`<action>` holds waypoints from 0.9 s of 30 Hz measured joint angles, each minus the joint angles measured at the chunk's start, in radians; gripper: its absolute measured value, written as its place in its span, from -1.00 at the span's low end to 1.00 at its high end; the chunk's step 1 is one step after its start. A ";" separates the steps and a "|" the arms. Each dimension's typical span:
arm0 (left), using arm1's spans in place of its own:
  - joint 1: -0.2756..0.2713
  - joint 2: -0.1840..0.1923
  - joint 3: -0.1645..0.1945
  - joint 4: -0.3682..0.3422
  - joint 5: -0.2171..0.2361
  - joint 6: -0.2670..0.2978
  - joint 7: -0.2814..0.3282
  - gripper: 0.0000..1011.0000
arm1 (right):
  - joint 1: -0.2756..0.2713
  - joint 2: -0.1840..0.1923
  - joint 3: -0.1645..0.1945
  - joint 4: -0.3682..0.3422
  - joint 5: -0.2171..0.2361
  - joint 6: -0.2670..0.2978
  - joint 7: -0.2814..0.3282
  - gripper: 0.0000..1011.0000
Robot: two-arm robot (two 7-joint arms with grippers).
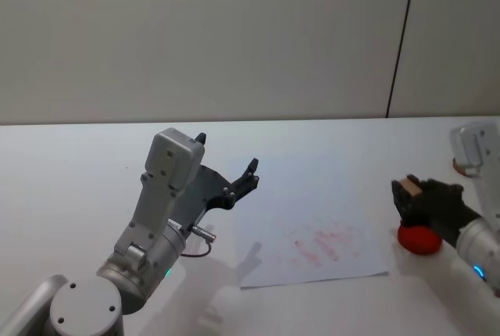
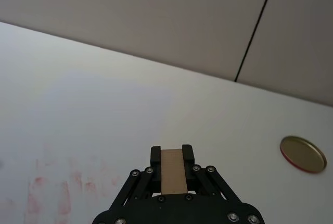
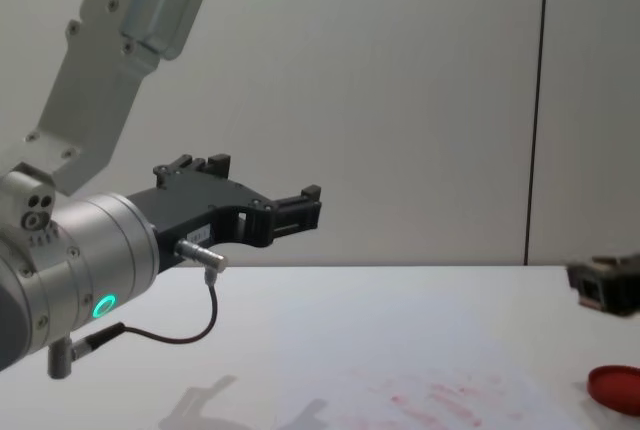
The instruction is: Use the one hand to pick up the stamp and affix it onto the A4 paper.
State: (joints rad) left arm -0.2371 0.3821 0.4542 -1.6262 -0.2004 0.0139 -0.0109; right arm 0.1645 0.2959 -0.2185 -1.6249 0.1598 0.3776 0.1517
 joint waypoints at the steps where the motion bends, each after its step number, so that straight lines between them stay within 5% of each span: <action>1: 0.000 0.000 0.000 0.000 0.000 0.000 0.000 0.96 | 0.002 -0.001 -0.001 -0.005 -0.003 -0.003 0.005 -0.57; 12: 0.000 0.000 0.000 0.000 0.000 0.000 0.000 0.96 | 0.035 -0.028 -0.032 -0.005 -0.052 -0.033 0.086 -0.56; 27: 0.000 0.000 0.000 0.000 0.000 0.000 0.000 0.96 | 0.109 -0.099 -0.090 0.164 -0.122 -0.072 0.172 -0.56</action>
State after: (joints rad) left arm -0.2371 0.3821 0.4542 -1.6262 -0.2004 0.0138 -0.0109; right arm 0.2732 0.1974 -0.3083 -1.4605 0.0381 0.3060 0.3237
